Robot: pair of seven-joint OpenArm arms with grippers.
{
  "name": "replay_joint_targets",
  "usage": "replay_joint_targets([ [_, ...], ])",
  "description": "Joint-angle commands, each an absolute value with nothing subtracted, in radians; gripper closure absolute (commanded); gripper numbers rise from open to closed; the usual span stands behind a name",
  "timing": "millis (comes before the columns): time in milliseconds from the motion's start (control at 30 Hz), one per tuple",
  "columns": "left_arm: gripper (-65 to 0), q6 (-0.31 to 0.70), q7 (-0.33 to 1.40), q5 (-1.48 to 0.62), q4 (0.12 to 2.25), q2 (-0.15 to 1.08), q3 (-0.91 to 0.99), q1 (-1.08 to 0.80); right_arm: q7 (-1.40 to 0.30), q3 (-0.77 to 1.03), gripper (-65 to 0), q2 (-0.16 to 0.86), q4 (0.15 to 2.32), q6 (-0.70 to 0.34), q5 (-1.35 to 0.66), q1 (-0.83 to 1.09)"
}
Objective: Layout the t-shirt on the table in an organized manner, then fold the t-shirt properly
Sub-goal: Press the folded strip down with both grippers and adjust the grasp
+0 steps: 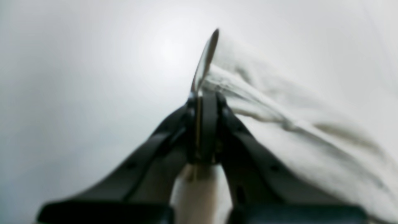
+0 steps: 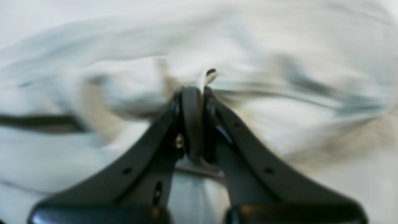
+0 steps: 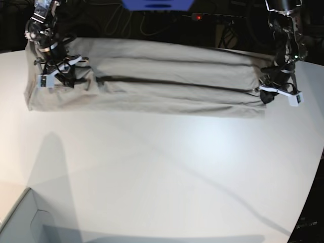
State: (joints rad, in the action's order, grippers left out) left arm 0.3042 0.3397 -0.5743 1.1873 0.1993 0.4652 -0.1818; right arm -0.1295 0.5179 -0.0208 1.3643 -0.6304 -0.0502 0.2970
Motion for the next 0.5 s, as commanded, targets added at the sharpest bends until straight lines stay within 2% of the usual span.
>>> replay_joint_targets([
  [0,0.0,0.314,0.328,-0.596,1.237,0.214,0.469,-0.183,-0.105,0.503,0.0,-0.016,1.377,-0.636,-0.064,0.298],
  [200,0.0,0.314,0.378,-0.605,1.431,0.202,0.469,-0.236,-0.108,0.424,0.0,-0.016,1.377,-0.634,-0.064,0.278],
  [467,0.0,0.312,0.383,-0.596,1.678,0.085,0.466,-0.306,-0.108,0.426,0.0,-0.016,1.377,-0.634,-0.064,0.254],
])
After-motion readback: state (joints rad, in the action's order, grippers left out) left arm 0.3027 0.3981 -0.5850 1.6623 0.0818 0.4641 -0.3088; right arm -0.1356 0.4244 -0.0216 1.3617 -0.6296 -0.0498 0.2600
